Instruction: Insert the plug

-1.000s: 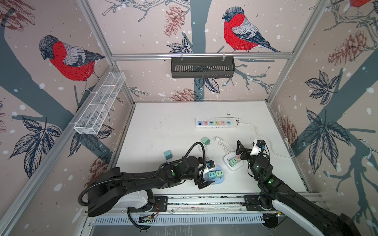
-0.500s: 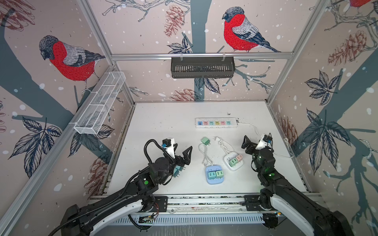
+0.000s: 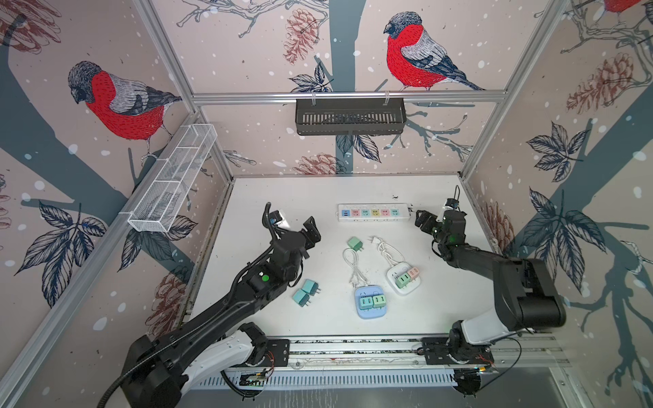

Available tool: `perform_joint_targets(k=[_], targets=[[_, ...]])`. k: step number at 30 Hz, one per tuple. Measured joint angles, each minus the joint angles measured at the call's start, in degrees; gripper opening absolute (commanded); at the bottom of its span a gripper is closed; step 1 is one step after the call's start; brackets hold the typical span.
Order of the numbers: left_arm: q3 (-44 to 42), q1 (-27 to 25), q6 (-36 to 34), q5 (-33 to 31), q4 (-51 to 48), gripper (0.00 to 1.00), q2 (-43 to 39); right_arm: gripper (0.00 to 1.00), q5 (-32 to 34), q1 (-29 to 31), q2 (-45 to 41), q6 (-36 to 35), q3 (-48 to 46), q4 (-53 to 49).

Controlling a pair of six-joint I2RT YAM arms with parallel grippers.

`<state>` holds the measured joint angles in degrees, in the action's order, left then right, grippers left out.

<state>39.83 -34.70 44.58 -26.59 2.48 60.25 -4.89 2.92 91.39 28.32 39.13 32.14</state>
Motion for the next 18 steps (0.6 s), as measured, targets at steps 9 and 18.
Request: perform_joint_targets(k=[9, 18], targets=[[14.58, 6.34, -4.76, 14.21, -0.13, 0.92, 23.87, 0.72, -4.52, 0.48, 12.33, -0.37, 12.11, -4.79], [35.23, 7.19, -8.22, 18.01, -6.47, 0.92, 45.92, 0.65, -10.23, -0.24, 20.37, -1.77, 21.88, -12.55]])
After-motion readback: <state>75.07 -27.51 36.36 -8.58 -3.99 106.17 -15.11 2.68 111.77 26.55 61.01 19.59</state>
